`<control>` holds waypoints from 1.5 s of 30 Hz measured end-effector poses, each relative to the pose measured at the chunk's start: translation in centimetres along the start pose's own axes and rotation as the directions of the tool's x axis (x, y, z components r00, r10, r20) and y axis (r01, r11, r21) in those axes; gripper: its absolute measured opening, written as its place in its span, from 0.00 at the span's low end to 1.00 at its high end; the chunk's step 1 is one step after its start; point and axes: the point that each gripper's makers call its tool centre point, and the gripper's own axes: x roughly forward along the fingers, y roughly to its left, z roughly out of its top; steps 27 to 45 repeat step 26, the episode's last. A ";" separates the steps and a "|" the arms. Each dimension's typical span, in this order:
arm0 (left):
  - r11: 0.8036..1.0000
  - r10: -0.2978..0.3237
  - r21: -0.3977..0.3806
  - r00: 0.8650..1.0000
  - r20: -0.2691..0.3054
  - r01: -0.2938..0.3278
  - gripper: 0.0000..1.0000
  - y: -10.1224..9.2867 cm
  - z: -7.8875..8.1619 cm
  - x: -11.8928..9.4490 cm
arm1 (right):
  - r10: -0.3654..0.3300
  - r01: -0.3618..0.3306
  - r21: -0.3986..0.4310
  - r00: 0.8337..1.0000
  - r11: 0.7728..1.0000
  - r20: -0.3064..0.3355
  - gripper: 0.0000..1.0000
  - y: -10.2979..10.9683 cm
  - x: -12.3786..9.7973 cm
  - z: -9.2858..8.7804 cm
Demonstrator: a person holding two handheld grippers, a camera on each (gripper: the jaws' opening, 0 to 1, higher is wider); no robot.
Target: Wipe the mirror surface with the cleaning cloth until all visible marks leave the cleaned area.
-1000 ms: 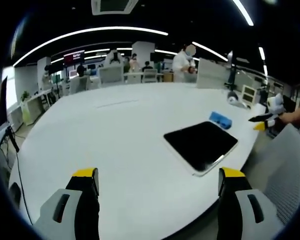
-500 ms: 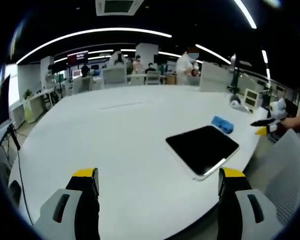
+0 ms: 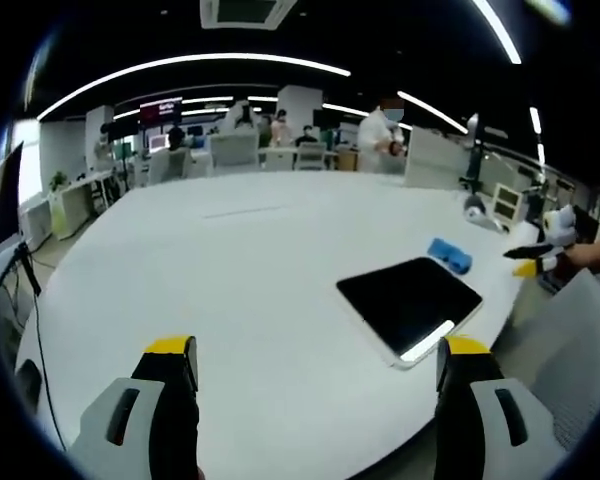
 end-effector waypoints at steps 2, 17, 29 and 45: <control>0.999 -0.022 0.028 1.000 -0.013 0.022 0.99 -0.7 -0.2 0.1 | -0.003 0.003 0.010 1.000 1.000 -0.009 1.00 -0.2 0.0 -0.1; 0.998 -0.023 -0.052 1.000 -0.002 0.023 0.99 -0.3 -0.3 0.1 | -0.023 0.023 0.018 1.000 1.000 -0.002 1.00 -1.1 -0.4 -0.4; 0.998 -0.025 -0.052 1.000 -0.009 0.024 0.99 -0.4 -0.5 0.1 | -0.024 0.024 0.034 1.000 0.999 0.003 1.00 -1.1 -0.4 -0.6; 0.998 -0.025 -0.052 1.000 -0.009 0.024 0.99 -0.4 -0.5 0.1 | -0.024 0.024 0.034 1.000 0.999 0.003 1.00 -1.1 -0.4 -0.6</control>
